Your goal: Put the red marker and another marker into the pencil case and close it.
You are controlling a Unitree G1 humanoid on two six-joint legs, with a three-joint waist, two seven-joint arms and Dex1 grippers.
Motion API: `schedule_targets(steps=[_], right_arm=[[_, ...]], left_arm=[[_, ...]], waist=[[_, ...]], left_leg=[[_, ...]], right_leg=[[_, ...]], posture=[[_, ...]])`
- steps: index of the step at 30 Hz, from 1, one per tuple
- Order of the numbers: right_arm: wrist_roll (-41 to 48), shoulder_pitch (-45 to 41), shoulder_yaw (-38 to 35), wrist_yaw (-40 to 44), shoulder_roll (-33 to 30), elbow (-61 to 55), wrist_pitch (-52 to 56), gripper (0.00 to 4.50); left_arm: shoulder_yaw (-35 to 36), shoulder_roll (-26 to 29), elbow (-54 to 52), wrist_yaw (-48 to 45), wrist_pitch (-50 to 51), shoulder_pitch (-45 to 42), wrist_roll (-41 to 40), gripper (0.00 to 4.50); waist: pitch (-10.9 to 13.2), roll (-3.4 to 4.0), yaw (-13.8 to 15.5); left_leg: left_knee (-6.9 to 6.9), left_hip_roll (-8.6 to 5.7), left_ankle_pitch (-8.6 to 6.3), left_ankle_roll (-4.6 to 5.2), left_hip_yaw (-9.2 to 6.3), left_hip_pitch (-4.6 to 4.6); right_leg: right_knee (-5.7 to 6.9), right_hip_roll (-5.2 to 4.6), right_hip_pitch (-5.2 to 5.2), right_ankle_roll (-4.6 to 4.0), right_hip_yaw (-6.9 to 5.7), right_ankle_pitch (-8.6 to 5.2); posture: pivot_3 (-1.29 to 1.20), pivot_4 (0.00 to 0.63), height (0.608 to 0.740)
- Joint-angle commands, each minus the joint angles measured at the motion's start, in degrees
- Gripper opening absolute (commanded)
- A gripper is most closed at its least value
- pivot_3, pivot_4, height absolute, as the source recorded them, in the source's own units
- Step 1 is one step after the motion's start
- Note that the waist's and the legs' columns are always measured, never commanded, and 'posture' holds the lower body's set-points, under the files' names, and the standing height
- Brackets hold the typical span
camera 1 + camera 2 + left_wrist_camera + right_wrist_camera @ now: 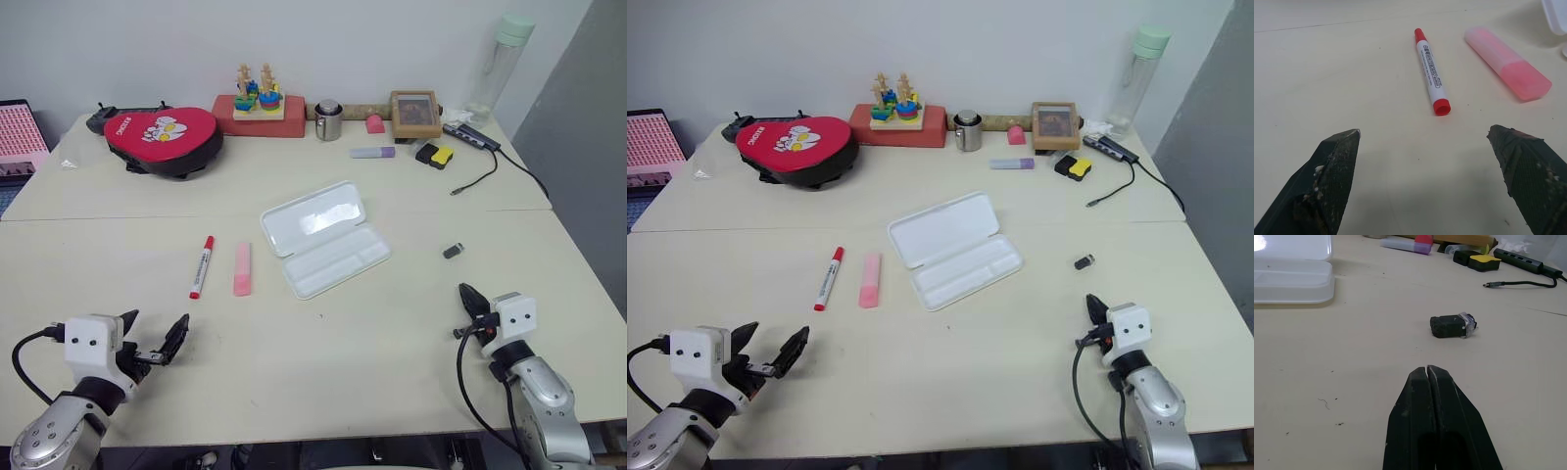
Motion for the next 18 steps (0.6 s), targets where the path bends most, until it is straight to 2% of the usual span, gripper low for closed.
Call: schedule_targets(steps=[1, 18], right_arm=[[0.95, 0.01, -0.56, 0.69, -0.17, -1.11, -1.74, 0.02], [2.02, -2.09, -0.51, 2.48, -0.60, -1.35, 0.74, 0.02]], left_arm=[[1.20, 0.01, -1.69, 0.01, -0.35, 0.03, -0.86, 4.50], [0.39, -0.40, -1.42, 0.81, -0.68, -0.57, -0.47, 4.50]], waist=[[-0.01, 0.01, 0.00], [-0.03, 0.04, 0.00]], left_leg=[[0.00, 0.00, 0.00, 0.00, 0.00, 0.00], [0.00, 0.00, 0.00, 0.00, 0.01, 0.01]], right_leg=[[0.00, 0.00, 0.00, 0.00, 0.00, 0.00], [0.00, 0.00, 0.00, 0.00, 0.01, 0.00]], posture=[[0.00, 0.150, 0.740], [0.00, 0.150, 0.740]])
